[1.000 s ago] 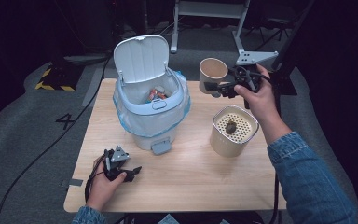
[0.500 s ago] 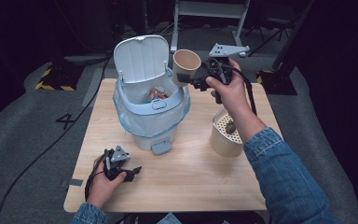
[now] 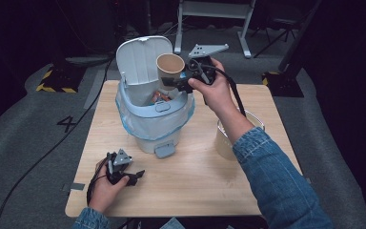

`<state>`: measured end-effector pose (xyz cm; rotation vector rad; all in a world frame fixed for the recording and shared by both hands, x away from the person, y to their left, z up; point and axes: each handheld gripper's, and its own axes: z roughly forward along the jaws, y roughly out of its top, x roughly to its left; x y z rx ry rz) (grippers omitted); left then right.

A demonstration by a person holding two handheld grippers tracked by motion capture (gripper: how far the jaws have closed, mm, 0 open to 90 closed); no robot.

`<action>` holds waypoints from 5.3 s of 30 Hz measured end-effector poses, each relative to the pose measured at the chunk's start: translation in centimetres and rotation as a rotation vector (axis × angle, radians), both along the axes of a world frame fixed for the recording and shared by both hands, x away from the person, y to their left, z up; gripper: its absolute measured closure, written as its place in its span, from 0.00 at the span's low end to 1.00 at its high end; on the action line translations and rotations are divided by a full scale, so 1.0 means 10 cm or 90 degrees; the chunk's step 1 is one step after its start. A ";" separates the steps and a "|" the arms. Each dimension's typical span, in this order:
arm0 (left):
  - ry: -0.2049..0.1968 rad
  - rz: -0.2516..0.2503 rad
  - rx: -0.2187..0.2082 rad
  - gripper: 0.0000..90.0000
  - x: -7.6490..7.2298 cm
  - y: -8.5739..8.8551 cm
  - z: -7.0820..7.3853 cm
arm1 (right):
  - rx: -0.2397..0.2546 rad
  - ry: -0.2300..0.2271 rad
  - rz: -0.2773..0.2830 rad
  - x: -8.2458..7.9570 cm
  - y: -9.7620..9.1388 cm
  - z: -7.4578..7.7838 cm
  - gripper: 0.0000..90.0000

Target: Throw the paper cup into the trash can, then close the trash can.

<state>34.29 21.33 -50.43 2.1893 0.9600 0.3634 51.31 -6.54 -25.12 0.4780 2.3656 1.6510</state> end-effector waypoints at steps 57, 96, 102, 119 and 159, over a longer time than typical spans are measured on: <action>0.002 -0.002 0.000 0.26 0.00 0.05 0.00 | -0.099 0.004 -0.123 -0.51 -1.22 0.32 0.28; 0.000 0.002 0.002 0.26 0.00 0.14 0.00 | -0.167 0.106 -0.280 -1.11 -3.03 -0.86 0.31; -0.002 0.000 0.006 0.26 0.00 0.14 0.00 | -0.183 0.116 -0.287 -1.26 -3.02 -1.19 0.31; -0.002 -0.001 0.006 0.26 0.00 0.14 0.00 | -0.152 0.156 -0.311 -1.47 -3.15 -1.96 0.27; -0.015 0.016 -0.057 0.31 -0.05 0.19 0.27 | -0.207 0.144 -0.314 -1.56 -3.05 -2.53 0.16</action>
